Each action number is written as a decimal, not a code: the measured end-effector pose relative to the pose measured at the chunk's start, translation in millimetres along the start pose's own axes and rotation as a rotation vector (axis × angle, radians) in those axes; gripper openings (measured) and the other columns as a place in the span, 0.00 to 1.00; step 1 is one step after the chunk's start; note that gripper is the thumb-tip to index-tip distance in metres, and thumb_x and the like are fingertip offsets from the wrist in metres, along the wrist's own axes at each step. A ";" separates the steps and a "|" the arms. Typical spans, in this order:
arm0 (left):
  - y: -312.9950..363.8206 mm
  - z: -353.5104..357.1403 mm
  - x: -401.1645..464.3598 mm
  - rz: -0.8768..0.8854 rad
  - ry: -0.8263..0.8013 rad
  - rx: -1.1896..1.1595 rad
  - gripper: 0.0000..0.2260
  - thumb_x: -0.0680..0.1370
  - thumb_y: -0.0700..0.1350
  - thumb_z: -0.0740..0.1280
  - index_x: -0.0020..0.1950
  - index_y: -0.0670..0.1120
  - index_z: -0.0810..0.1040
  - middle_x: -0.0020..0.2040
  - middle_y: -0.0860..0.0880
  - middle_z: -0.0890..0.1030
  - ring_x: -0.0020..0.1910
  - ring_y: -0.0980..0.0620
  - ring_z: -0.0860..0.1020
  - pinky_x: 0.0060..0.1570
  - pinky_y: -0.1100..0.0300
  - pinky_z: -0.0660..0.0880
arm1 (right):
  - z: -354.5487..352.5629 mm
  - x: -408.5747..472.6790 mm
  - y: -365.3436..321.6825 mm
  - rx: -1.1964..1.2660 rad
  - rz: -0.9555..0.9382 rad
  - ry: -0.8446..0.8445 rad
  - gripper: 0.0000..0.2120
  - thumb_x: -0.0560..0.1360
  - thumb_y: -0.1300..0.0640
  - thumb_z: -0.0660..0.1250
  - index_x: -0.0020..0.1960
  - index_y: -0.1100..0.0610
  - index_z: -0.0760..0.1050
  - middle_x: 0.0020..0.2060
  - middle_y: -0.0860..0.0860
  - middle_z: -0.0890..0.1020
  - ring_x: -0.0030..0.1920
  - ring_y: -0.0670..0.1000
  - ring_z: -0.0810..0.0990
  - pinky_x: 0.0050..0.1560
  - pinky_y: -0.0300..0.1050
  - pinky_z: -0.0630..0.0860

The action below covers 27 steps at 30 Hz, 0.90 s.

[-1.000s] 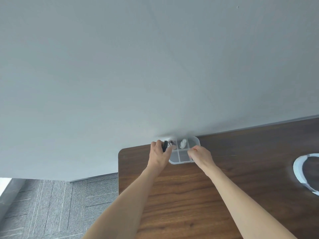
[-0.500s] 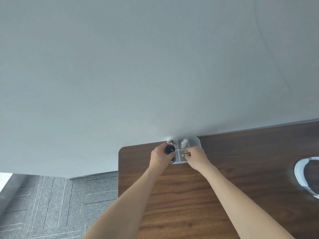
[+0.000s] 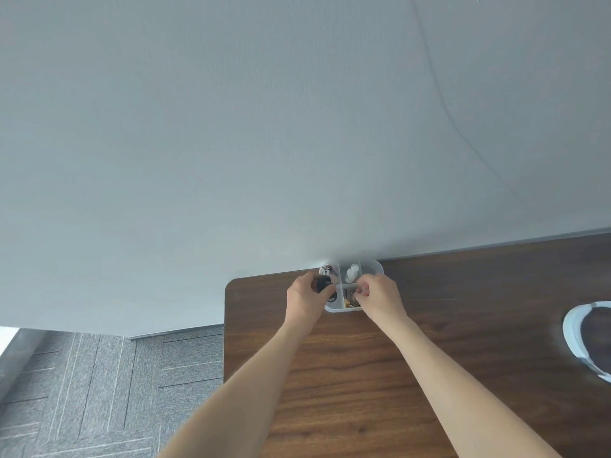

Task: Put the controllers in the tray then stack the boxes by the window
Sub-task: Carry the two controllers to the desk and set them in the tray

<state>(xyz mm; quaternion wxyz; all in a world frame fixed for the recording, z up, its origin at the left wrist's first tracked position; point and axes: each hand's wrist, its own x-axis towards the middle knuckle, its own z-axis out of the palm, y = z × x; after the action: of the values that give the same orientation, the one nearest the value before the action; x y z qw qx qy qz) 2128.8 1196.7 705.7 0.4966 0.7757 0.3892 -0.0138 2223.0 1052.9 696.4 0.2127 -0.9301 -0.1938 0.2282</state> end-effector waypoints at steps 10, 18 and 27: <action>-0.9 13.7 2.4 0.041 -0.054 0.270 0.12 0.74 0.52 0.70 0.55 0.49 0.78 0.51 0.51 0.78 0.48 0.50 0.78 0.44 0.55 0.76 | -3.0 -6.1 12.5 0.034 0.047 -0.027 0.10 0.75 0.56 0.69 0.56 0.53 0.82 0.50 0.49 0.82 0.53 0.51 0.80 0.54 0.49 0.78; -2.5 2.3 -1.4 -0.144 -0.027 0.260 0.13 0.76 0.51 0.67 0.56 0.47 0.75 0.52 0.48 0.79 0.48 0.47 0.79 0.44 0.52 0.78 | -10.9 -16.9 12.8 0.057 0.060 -0.018 0.10 0.75 0.57 0.67 0.54 0.53 0.83 0.52 0.50 0.83 0.53 0.51 0.82 0.54 0.48 0.78; 6.2 -27.8 -36.9 -0.066 -0.097 0.486 0.19 0.75 0.57 0.64 0.60 0.47 0.72 0.56 0.47 0.75 0.49 0.47 0.77 0.46 0.54 0.75 | -35.4 -46.5 -14.1 0.052 0.000 -0.046 0.12 0.77 0.56 0.66 0.58 0.54 0.81 0.54 0.50 0.83 0.57 0.51 0.80 0.56 0.47 0.76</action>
<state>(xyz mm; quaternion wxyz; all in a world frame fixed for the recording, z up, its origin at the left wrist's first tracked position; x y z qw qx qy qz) 2096.7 1195.3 739.5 0.3130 0.8577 0.3751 -0.1604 2199.1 1032.4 747.7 0.2321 -0.9188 -0.1926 0.2546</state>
